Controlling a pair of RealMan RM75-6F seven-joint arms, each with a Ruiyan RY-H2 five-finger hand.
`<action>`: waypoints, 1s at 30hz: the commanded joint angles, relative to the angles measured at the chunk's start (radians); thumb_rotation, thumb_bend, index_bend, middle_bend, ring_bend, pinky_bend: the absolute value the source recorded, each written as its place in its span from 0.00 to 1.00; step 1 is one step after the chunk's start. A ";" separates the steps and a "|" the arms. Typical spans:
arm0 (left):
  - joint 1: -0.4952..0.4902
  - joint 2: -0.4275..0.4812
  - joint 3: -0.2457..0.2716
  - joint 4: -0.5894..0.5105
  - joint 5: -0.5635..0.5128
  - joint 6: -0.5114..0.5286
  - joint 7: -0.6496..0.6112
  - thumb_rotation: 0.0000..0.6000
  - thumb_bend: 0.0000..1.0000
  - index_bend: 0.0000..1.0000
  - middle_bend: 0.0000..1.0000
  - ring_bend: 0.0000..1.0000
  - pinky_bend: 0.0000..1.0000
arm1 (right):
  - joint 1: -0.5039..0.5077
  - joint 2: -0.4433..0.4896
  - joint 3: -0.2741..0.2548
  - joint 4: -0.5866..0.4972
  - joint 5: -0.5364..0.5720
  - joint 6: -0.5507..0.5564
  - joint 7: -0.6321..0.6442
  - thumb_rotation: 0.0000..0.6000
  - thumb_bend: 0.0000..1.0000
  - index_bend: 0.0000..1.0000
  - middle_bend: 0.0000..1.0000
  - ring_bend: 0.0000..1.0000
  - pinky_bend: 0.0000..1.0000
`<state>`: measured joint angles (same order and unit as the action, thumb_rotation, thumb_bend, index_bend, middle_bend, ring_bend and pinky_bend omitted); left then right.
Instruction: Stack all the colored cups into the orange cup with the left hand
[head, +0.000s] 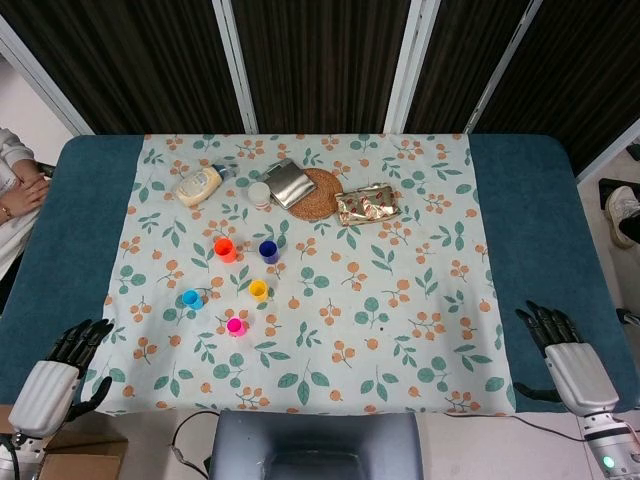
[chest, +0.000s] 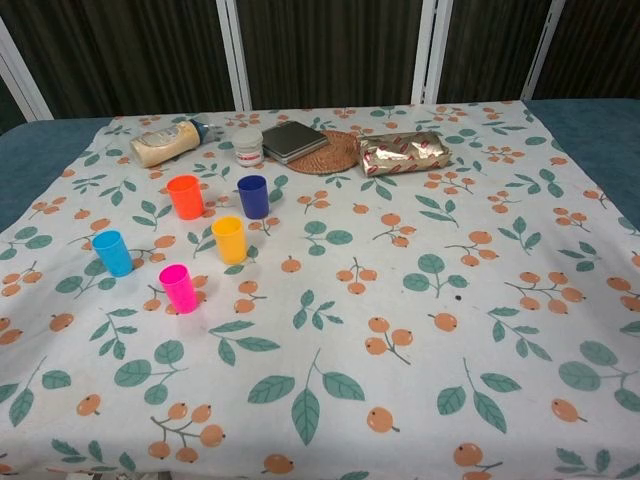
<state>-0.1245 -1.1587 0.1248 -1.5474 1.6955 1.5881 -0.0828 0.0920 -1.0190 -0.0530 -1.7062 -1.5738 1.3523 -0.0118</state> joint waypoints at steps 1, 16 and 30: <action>-0.006 -0.010 -0.005 -0.001 0.000 -0.017 -0.006 1.00 0.42 0.00 0.06 0.03 0.13 | 0.003 0.000 -0.001 -0.003 -0.001 -0.005 0.004 1.00 0.19 0.00 0.00 0.00 0.00; -0.384 -0.293 -0.400 -0.138 -0.410 -0.437 0.284 1.00 0.42 0.11 1.00 1.00 1.00 | 0.014 -0.002 0.010 0.000 0.023 -0.023 0.014 1.00 0.19 0.00 0.00 0.00 0.00; -0.739 -0.627 -0.562 0.221 -0.938 -0.603 0.633 1.00 0.38 0.23 1.00 1.00 1.00 | 0.037 0.009 0.026 0.010 0.079 -0.077 0.038 1.00 0.19 0.00 0.00 0.00 0.00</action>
<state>-0.7985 -1.7214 -0.4049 -1.3985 0.8242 1.0203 0.4943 0.1271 -1.0112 -0.0272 -1.6973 -1.4967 1.2772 0.0243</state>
